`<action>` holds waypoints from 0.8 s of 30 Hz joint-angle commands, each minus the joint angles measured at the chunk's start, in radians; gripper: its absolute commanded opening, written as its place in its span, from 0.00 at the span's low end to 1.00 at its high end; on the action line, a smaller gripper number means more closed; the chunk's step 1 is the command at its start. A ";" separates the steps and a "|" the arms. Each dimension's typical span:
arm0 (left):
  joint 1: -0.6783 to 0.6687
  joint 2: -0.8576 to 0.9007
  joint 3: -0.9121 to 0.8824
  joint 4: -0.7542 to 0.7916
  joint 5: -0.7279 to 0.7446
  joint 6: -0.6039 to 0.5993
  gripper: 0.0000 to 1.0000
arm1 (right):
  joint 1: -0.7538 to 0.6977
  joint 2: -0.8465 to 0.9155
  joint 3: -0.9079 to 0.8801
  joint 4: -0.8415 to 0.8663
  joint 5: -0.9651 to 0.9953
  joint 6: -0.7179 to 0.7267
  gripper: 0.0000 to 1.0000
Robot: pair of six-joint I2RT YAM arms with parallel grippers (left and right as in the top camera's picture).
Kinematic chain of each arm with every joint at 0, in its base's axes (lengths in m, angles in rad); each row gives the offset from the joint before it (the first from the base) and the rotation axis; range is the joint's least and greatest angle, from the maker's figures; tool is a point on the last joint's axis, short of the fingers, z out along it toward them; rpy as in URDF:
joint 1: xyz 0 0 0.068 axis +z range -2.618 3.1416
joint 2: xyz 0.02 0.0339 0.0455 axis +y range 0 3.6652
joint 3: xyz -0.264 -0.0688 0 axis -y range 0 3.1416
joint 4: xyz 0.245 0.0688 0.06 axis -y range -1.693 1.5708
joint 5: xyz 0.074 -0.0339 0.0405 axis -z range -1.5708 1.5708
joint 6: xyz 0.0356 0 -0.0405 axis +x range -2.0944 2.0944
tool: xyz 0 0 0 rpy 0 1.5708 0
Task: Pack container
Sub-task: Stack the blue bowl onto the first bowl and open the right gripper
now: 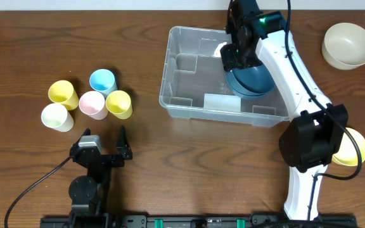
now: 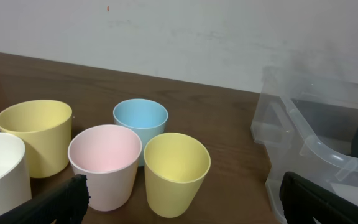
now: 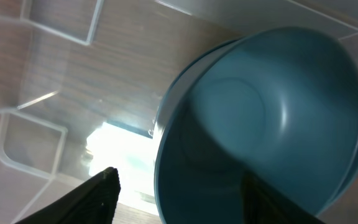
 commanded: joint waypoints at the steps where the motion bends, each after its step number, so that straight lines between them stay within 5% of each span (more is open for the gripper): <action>1: 0.006 -0.005 -0.016 -0.039 -0.016 0.017 0.98 | 0.004 -0.001 0.015 0.002 0.004 0.001 0.63; 6: 0.006 -0.005 -0.016 -0.039 -0.016 0.017 0.98 | 0.004 -0.001 0.020 -0.013 0.003 0.006 0.35; 11: 0.006 -0.005 -0.016 -0.039 -0.016 0.017 0.98 | 0.007 0.000 0.008 -0.018 0.003 0.021 0.30; 16: 0.006 -0.005 -0.016 -0.039 -0.016 0.017 0.98 | 0.012 0.000 0.005 -0.011 0.001 0.043 0.04; 24: 0.006 -0.005 -0.016 -0.039 -0.016 0.017 0.98 | 0.020 0.000 -0.028 0.007 -0.016 0.055 0.01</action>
